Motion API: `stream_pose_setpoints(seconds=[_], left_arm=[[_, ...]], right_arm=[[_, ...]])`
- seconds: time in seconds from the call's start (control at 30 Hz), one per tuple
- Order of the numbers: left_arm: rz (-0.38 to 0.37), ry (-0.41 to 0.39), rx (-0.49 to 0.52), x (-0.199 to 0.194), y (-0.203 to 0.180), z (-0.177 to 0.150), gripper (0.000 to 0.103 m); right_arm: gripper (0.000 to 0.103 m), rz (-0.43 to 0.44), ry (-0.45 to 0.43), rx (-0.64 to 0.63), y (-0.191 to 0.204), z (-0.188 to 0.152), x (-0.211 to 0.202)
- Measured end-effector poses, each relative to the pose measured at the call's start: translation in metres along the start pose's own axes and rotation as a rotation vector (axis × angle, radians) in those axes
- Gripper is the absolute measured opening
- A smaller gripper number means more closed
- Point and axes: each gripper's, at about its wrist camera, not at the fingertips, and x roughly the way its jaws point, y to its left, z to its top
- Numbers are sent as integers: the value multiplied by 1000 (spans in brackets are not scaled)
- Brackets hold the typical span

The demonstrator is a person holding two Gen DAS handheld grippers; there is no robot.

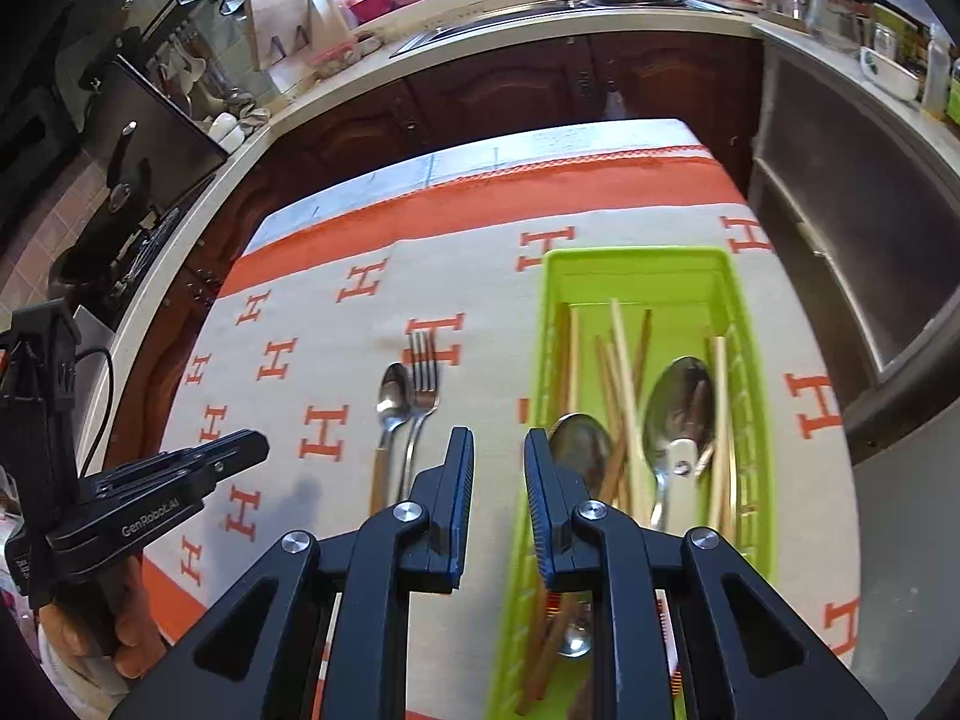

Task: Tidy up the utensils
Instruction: 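Move both tools back over the steel spoon and fork on the cloth, then grasp the steel fork with the right tool while the left tool approaches the spoon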

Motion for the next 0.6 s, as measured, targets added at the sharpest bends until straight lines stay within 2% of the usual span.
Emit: stream_pose_setpoints(seconds=[0.33, 0.6], left_arm=[[46, -7, 24, 9, 5, 0, 4], [49, 12, 4, 20, 19, -3, 4]], right_arm=[[18, 62, 91, -39, 30, -5, 46], [18, 40, 166, -61, 43, -4, 93]])
